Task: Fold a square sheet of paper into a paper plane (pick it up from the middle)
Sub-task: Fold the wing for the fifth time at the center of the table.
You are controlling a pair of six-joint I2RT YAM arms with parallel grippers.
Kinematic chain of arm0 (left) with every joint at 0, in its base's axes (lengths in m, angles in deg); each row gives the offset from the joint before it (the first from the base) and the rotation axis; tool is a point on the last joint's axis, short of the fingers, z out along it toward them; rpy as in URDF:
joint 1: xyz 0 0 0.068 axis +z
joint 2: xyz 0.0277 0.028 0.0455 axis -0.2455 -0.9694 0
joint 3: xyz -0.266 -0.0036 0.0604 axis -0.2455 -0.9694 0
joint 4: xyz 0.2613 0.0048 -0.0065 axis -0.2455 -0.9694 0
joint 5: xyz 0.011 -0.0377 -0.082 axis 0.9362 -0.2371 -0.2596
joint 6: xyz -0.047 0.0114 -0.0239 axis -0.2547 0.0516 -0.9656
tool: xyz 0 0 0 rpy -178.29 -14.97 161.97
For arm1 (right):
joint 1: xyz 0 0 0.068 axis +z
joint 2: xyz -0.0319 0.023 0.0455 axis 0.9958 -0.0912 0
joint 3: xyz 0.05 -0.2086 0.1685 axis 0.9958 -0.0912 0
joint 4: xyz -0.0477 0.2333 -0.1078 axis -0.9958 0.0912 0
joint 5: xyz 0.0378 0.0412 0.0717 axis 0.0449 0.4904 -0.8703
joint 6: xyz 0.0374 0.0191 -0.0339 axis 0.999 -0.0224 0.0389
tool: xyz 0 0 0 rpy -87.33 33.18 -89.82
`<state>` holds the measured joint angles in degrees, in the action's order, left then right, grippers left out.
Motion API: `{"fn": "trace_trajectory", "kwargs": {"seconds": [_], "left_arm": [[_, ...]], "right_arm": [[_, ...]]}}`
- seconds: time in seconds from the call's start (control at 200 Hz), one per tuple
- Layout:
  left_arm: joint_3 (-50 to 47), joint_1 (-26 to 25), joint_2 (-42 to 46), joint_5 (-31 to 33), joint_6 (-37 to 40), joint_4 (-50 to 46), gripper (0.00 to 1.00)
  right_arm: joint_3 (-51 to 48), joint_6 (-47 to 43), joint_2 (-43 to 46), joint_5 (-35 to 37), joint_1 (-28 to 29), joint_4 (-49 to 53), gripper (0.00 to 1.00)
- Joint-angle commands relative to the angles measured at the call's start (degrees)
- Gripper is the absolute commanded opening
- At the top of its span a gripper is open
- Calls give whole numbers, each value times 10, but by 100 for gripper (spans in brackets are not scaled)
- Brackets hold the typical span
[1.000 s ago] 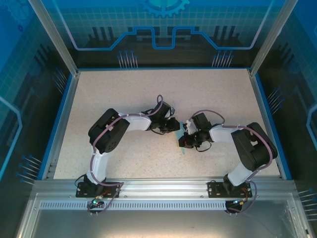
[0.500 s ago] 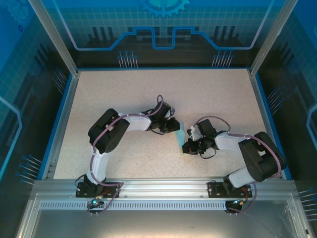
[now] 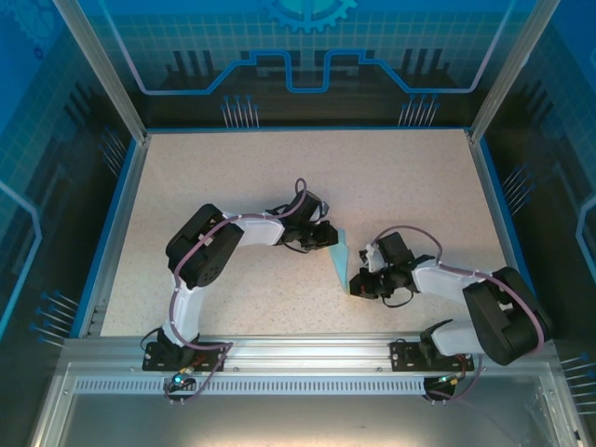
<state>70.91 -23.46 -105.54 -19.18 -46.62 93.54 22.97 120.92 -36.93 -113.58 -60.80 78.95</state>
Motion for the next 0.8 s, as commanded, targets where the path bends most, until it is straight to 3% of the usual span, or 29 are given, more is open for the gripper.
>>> {"fn": "trace_trajectory", "kwargs": {"seconds": [0.0,0.26,0.44,0.65,0.795], "left_arm": [[-23,-5,-9,21,22,-49,20],[-28,-7,49,0,27,-46,26],[-14,-13,73,-1,40,-68,29],[-5,-16,75,1,46,-82,31],[-6,-26,94,57,44,-115,39]], "right_arm": [[-1,-1,27,29,3,69,6],[45,2,118,110,-3,110,15],[43,9,173,150,-7,112,32],[30,13,188,167,-13,108,36],[24,21,192,166,-21,102,42]]}}
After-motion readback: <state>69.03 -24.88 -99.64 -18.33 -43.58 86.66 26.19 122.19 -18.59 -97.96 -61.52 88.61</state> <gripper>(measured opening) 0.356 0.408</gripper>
